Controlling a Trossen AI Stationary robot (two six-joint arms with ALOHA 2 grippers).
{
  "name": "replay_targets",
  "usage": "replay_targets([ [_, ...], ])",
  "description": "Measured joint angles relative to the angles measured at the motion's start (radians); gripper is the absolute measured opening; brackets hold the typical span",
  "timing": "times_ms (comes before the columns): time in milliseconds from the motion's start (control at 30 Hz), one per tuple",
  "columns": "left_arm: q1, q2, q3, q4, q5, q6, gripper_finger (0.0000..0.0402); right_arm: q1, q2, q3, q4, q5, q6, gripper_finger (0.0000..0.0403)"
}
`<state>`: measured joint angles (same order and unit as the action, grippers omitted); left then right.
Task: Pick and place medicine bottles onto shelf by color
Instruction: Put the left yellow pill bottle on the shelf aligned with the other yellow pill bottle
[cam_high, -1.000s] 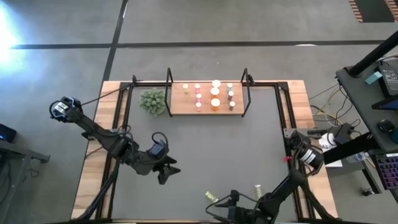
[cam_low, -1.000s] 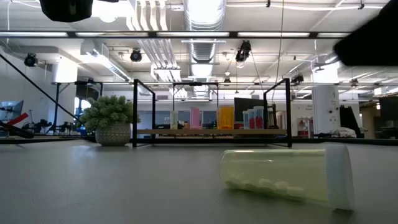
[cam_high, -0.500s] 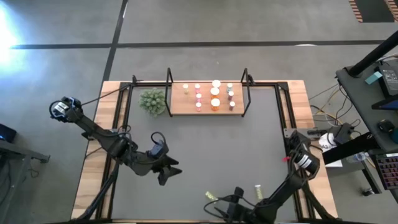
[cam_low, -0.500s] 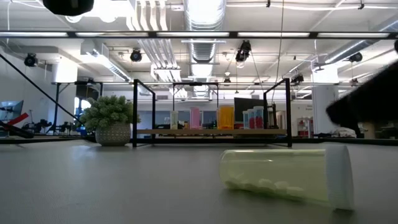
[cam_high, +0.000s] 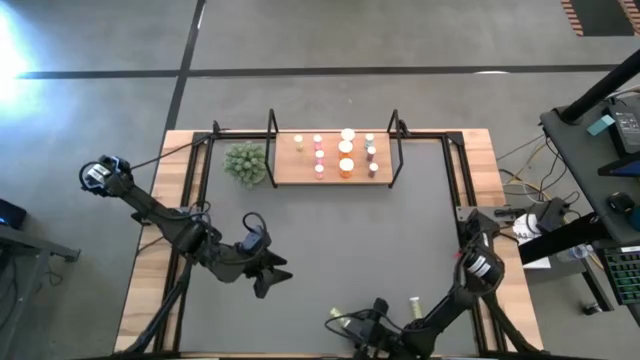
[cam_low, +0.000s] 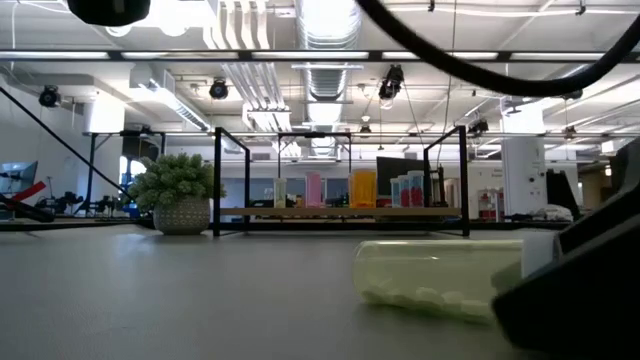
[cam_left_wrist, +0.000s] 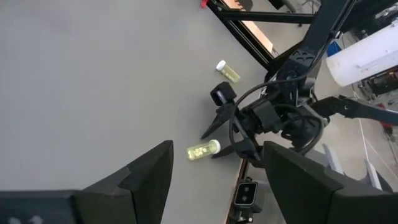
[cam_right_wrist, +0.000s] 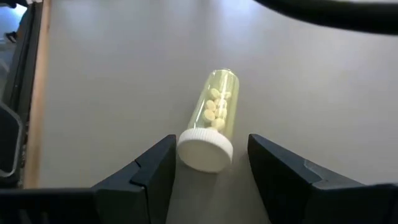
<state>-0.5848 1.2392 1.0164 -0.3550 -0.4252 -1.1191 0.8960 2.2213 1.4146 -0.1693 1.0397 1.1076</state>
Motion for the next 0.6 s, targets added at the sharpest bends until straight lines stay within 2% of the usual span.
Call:
replay_targets([
  [333,0.0,0.0,-0.006,-0.002,0.0,0.0,0.0231,-0.023,0.015,0.013,0.004,-0.018,-0.002,0.0186],
  [600,0.0,0.0,-0.008,-0.002,0.0,0.001,0.0231,-0.024,0.012,0.013,-0.003,-0.037,-0.001,0.0138],
])
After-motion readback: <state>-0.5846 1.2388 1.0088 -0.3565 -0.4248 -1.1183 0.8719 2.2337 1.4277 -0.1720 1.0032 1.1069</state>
